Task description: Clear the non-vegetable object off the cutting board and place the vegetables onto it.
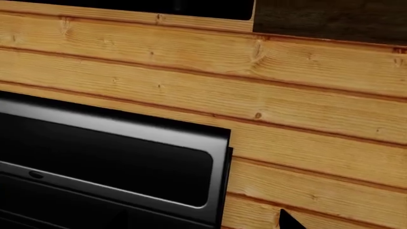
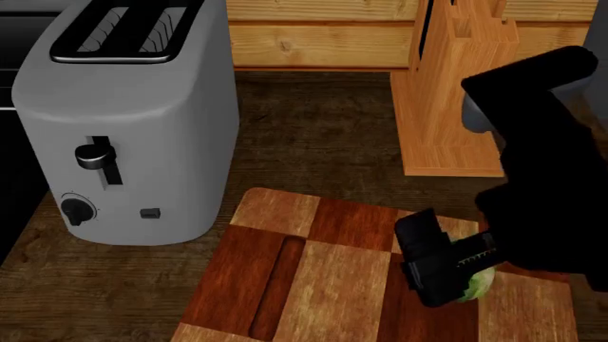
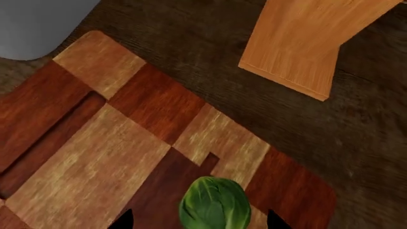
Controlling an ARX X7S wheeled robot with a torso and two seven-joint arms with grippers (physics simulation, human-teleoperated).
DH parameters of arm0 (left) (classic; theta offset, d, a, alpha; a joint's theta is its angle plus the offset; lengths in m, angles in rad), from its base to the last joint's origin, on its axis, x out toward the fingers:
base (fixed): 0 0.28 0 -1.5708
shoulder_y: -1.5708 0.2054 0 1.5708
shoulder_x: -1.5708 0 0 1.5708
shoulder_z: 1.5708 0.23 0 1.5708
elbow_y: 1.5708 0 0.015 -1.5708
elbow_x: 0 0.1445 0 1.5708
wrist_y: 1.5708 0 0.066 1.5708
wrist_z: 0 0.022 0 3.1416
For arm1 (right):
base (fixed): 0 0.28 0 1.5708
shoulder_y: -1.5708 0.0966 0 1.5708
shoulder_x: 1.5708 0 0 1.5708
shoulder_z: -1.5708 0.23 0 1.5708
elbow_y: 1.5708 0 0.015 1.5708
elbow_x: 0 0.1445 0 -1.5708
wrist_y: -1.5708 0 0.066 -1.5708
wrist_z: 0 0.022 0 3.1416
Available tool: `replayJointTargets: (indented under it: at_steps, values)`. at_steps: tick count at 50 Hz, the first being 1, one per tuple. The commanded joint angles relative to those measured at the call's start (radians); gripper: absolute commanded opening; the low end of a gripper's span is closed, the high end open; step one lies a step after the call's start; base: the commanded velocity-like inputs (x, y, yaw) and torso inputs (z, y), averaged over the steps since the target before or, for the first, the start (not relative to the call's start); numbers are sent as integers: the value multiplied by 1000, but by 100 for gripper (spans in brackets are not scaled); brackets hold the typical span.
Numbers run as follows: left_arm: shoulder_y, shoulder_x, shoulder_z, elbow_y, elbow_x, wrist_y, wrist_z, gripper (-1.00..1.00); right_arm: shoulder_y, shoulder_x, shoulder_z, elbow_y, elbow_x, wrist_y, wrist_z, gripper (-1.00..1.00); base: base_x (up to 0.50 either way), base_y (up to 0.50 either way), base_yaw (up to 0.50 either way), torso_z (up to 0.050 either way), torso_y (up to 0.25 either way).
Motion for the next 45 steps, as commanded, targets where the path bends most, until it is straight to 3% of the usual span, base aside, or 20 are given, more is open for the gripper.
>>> replayJointTargets:
  at_steps: [1, 26, 45]
  values:
    - [-5, -4, -5, 17, -10, -13, -5, 100, 78, -40, -54, -36, 86, -15, 58, 100, 0, 0, 0, 0, 0]
    - [7, -18, -11, 34, -18, -12, -10, 100, 79, -236, -90, -60, 7, -16, -89, 100, 0, 0, 0, 0, 0]
    - [6, -24, -13, 30, -20, -6, -12, 100, 118, -338, -148, -93, 56, -29, -130, 100, 0, 0, 0, 0, 0]
